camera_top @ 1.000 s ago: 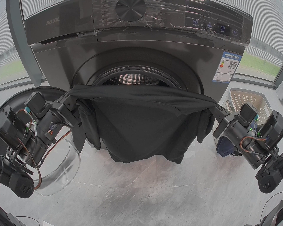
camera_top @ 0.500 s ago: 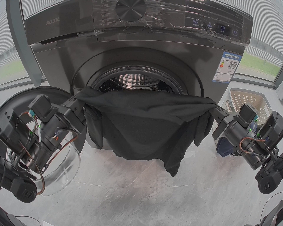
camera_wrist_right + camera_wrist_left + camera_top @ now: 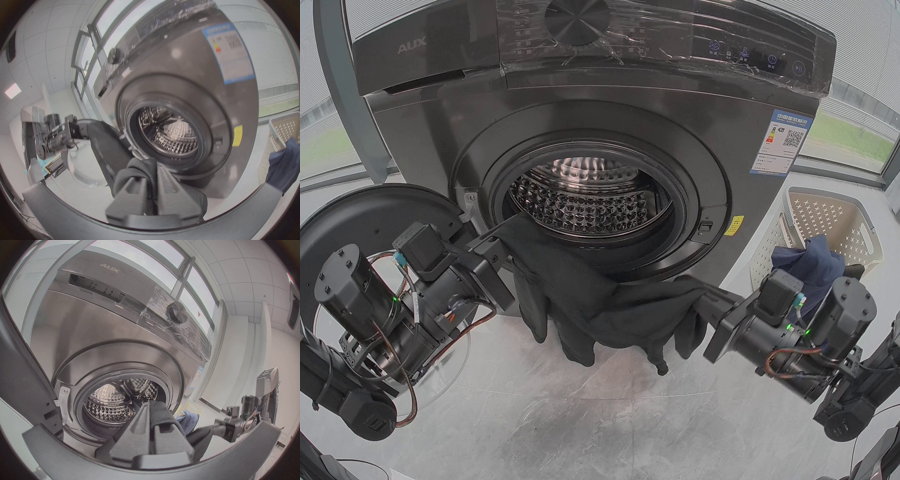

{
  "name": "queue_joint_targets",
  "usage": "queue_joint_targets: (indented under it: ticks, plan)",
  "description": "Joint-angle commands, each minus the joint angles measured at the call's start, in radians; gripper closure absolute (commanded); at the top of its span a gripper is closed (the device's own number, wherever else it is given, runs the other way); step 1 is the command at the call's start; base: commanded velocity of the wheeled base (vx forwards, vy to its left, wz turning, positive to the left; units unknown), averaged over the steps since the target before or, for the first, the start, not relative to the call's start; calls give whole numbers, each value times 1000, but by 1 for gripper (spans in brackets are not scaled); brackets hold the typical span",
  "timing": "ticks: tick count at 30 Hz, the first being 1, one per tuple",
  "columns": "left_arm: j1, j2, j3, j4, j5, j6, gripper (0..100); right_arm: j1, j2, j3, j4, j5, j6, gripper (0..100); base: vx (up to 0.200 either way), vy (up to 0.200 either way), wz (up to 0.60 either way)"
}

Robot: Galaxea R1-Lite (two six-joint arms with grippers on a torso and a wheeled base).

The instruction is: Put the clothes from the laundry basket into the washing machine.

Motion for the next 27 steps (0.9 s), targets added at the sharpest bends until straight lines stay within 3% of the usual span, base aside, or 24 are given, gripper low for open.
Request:
queue_joint_targets:
  ticks: [1, 14, 22, 27]
  plan:
    - [-7, 8, -36, -2, 4, -2, 100, 54, 171, 35, 14, -5, 8, 0, 0, 0, 0]
    - [-28, -12, -39, -2, 3, -3, 100, 164, 283, 240, 1, 0, 24, 0, 0, 0, 0]
    - [-43, -18, -36, -2, 3, -2, 100, 190, 282, 246, -2, 2, 37, 0, 0, 0, 0]
    - [-56, -30, -30, -2, -5, 0, 100, 183, 268, 145, -20, 2, 34, 0, 0, 0, 0]
